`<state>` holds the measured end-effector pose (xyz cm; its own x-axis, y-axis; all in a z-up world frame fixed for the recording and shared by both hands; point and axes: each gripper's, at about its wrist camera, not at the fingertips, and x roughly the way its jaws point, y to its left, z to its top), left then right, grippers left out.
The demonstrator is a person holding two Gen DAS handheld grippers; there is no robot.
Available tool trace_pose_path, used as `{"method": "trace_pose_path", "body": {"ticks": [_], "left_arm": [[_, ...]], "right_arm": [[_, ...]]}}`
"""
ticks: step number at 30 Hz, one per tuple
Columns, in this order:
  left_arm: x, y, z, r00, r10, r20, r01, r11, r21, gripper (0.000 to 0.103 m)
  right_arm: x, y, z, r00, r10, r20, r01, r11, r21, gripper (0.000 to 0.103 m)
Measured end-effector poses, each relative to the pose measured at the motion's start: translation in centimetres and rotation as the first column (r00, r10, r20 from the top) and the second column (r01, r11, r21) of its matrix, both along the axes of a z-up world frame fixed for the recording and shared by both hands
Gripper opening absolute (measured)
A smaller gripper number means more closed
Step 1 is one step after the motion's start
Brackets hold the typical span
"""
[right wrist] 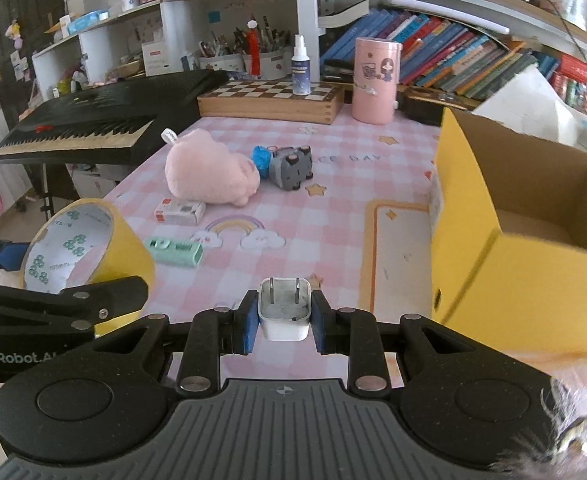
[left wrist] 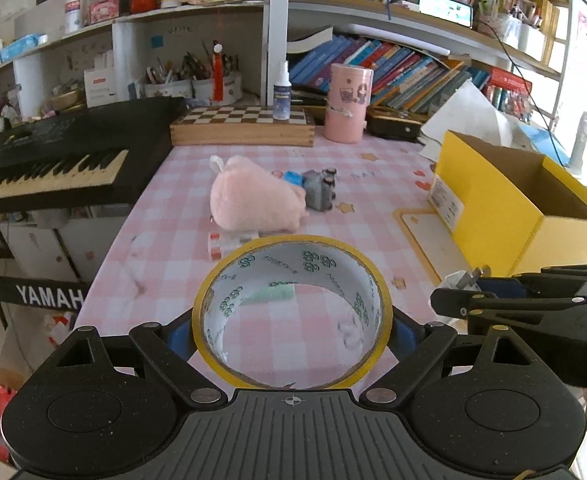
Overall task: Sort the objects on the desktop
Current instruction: 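Carry the tape roll with the left tool while the right tool carries the plug toward the yellow box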
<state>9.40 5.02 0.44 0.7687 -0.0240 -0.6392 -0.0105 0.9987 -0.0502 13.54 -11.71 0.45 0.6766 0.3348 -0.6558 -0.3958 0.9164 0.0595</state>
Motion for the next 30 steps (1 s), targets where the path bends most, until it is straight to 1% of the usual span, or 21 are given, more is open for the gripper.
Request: {"method": "trace_pose_path", "body": {"ticks": [4,7,12,17,22,30], "left_arm": [[-2.4,0.1,0.0,1.0,0.0,-0.005,0.0,1.0,-0.013,0.092],[-4.0,-0.2,0.2,1.0,-0.01,-0.002,0.01,1.0,-0.006,0.092],[-6.1,-1.1,0.0,0.999,-0.047,-0.014,0.047,0.999,-0.005,0.092],[-7.8,-2.3,-0.4,0.995,-0.099,-0.023,0.099,0.995,0.002,0.092],[-8.5,-3.9,-0.4,0.985,-0.169,-0.025,0.169,0.986,0.008,0.092],[-8.4,-6.5,-0.4,0.958,-0.286,-0.016,0.286,0.958,0.023,0.092]], "right_arm": [[-2.7,-0.7,0.0,1.0,-0.028,0.001,0.028,1.0,0.004,0.025],[-4.7,-1.2,0.0,0.999,-0.047,0.005,0.047,0.999,0.012,0.025],[-8.1,-2.1,-0.3,0.997,-0.076,0.003,0.075,0.997,0.025,0.025],[-10.8,-3.6,-0.5,0.991,-0.135,-0.001,0.135,0.99,0.035,0.025],[-12.6,-5.3,-0.8,0.979,-0.205,-0.019,0.205,0.978,0.042,0.025],[-14.1,-7.7,-0.8,0.949,-0.315,-0.025,0.316,0.947,0.052,0.025]]}}
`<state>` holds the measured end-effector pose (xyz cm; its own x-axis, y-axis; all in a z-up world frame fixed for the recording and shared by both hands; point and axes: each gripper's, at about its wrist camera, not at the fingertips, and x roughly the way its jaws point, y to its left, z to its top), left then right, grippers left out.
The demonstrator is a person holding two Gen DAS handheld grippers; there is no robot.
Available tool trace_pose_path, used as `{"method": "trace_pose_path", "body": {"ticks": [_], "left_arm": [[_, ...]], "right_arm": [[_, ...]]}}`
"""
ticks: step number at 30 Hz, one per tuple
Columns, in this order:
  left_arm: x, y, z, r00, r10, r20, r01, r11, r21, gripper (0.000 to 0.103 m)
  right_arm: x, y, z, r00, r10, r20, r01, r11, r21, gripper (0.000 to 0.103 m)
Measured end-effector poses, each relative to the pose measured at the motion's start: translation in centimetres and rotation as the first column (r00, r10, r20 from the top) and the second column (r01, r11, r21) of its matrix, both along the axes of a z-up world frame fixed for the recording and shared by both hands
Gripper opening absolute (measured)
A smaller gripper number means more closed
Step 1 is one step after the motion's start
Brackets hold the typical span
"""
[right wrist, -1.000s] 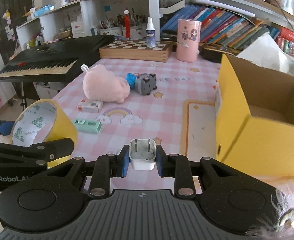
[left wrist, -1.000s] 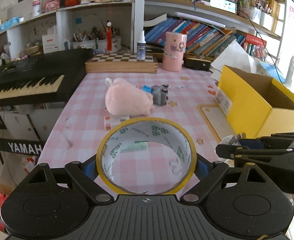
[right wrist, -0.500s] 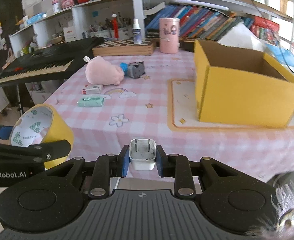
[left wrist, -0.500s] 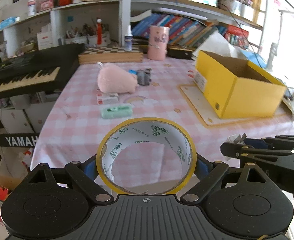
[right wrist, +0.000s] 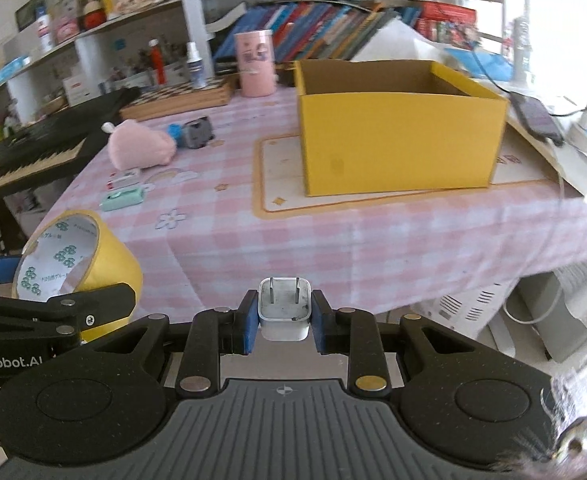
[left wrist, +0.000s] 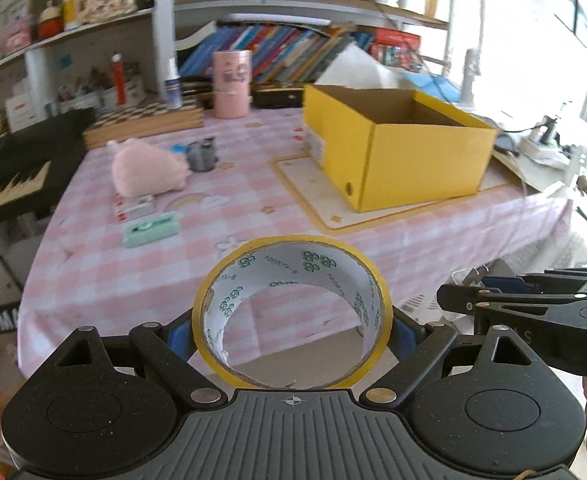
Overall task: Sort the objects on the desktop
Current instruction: 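Carry the tape roll with the left tool while the right tool carries the plug toward the yellow box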
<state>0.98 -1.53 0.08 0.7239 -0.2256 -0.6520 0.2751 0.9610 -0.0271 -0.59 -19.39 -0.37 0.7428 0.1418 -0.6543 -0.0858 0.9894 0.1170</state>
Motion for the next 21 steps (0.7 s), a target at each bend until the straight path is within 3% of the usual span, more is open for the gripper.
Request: {"method": "trace_pose_path", "body": {"ticks": [12,21], "left_arm": [[1.2,-3.8,-0.2,0.988,-0.157,0.0,0.157,0.988,-0.011,0.092],[2.7,-5.7,-0.1,0.982,-0.187,0.004,0.187,0.982,-0.035,0.092]], "right_arm": [[-0.9,-3.8,0.0,0.989,-0.15,-0.018,0.15,0.989,-0.01,0.025],[0.0,-5.9,0.4,0.982,-0.187,-0.015,0.187,0.982,-0.031,0.025]]}}
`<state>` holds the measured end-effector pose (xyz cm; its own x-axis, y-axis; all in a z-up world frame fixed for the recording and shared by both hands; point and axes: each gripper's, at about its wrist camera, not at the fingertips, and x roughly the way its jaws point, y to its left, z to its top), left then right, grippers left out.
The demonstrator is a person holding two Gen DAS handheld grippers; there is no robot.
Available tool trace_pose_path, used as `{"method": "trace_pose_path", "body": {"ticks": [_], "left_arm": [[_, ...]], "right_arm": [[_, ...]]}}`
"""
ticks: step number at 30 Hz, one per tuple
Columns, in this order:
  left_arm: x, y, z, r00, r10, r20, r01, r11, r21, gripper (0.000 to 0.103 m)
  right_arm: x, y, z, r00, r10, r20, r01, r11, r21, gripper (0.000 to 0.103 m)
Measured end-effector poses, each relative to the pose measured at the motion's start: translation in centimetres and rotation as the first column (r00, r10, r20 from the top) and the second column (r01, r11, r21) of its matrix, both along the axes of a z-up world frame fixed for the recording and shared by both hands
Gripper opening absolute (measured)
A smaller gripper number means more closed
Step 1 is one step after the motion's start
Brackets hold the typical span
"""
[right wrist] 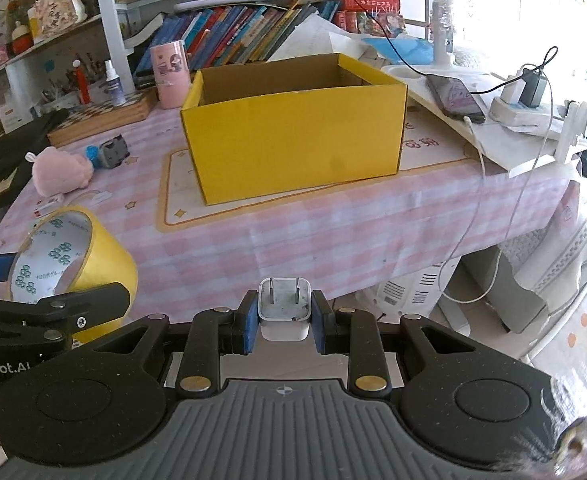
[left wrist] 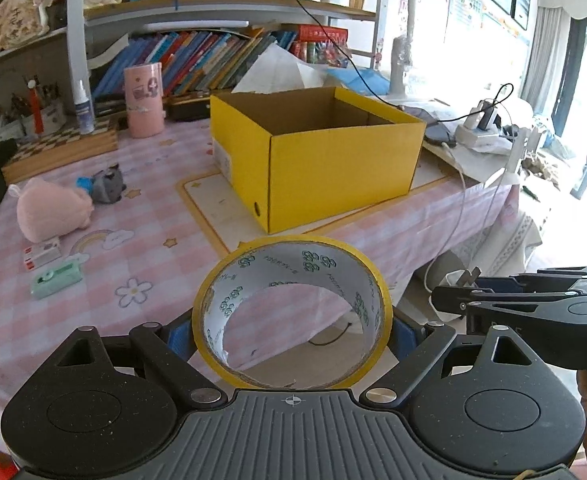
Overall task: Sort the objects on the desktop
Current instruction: 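Carry the tape roll with the left tool while the right tool carries the plug toward the yellow box, then release the tape roll into the yellow box with the left tool while the right tool drops the plug in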
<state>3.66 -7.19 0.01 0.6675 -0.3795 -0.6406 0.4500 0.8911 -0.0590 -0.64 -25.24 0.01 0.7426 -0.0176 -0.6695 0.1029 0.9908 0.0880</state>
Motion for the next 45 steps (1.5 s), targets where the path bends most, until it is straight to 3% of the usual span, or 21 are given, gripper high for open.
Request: {"method": "trace_pose_path", "body": {"ticks": [11,15,24,34,40,45], "left_arm": [[2.0,-2.4,-0.3,1.0,-0.02,-0.005,0.02,1.0,-0.007,0.092],[2.5,-3.3,0.3,0.999,-0.02,0.038,0.021,1.0,-0.014,0.092],[5.6,-6.0,4.4,0.986,0.018,0.167,-0.008,0.998,-0.063,0.092],[11.4,-11.4,7.4,0.961,0.084,0.262,-0.062,0.994,-0.092,0.092],[15.5,-13.7,7.2,0.958,0.138,0.25,-0.127,0.99,-0.059,0.092],[18.9,-15.0,5.4,0.971,0.171,0.168,-0.17,0.985,-0.022,0.092]], "right_arm": [[2.3,-2.2,-0.3,1.0,0.004,-0.026,-0.004,1.0,-0.006,0.025],[3.2,-3.2,-0.3,1.0,0.003,-0.019,-0.003,1.0,-0.007,0.025],[7.0,-6.9,3.4,0.993,0.013,0.12,-0.008,0.999,-0.043,0.025],[14.3,-12.7,8.5,0.958,0.091,0.271,-0.074,0.995,-0.072,0.025],[19.7,-14.7,8.9,0.948,0.181,0.264,-0.16,0.982,-0.099,0.025],[23.9,-15.1,8.3,0.94,0.264,0.214,-0.243,0.963,-0.119,0.025]]}}
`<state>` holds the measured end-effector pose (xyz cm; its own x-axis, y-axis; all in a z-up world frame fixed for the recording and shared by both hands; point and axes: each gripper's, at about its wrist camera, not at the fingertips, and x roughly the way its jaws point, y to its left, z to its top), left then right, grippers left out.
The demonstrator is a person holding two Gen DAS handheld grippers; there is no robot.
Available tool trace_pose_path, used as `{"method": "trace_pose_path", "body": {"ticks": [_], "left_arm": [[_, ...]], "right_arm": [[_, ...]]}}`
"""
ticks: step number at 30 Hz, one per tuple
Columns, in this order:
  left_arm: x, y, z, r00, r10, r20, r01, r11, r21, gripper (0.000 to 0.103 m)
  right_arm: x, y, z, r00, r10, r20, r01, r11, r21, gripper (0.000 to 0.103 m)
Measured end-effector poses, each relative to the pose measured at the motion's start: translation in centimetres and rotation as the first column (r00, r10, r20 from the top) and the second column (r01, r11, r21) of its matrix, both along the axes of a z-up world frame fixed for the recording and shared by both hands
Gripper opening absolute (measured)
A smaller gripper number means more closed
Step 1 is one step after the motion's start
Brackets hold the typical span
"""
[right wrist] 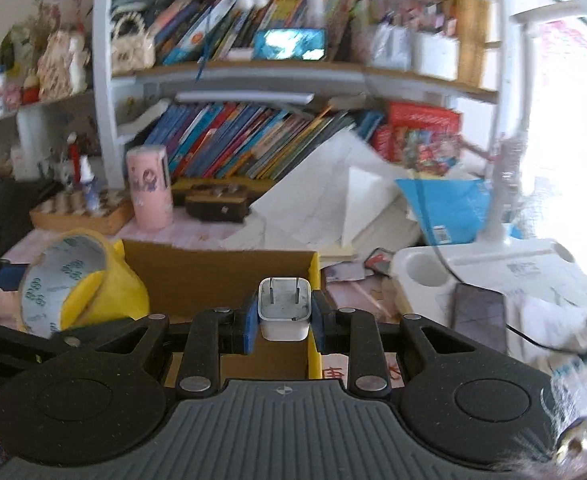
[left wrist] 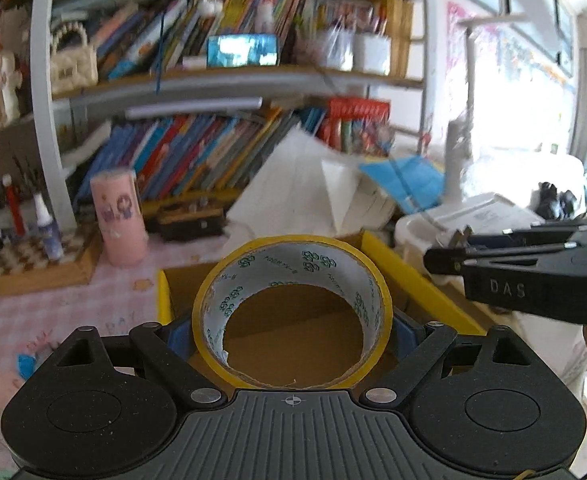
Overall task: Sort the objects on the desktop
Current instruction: 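Release the tape roll into the yellow box with the left tool while the right tool drops the plug in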
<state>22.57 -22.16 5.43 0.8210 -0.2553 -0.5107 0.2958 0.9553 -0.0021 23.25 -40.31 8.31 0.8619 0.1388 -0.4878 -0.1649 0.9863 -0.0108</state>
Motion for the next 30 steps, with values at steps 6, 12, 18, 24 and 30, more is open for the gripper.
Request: {"method": "trace_pose_path", "body": {"ticks": [6,12,18,24,30], "left_arm": [[2.7,-1.3,-2.3,0.996,0.016,-0.09,-0.012,0.999,0.047,0.092],[4.5,-1.4,-4.0,0.984,0.041,-0.174,-0.033,0.998,0.047,0.092],[5.3,-2.1,-5.3,0.974,0.046,-0.221,-0.024,0.994,0.104,0.092],[5.6,-3.0,-5.7,0.971,0.06,-0.23,-0.018,0.983,0.182,0.092],[5.8,-3.2,-5.8,0.967,0.067,-0.247,-0.015,0.978,0.207,0.092]], "right_arm": [[4.7,0.4,-1.4,0.992,0.091,-0.084,-0.093,0.995,-0.025,0.025],[8.7,2.3,-2.6,0.963,0.211,-0.168,-0.228,0.97,-0.088,0.025],[11.7,4.1,-5.1,0.909,0.296,-0.295,-0.352,0.922,-0.16,0.025],[13.5,4.4,-6.4,0.868,0.33,-0.371,-0.414,0.893,-0.176,0.025],[13.9,4.8,-6.9,0.852,0.323,-0.413,-0.426,0.885,-0.187,0.025]]}}
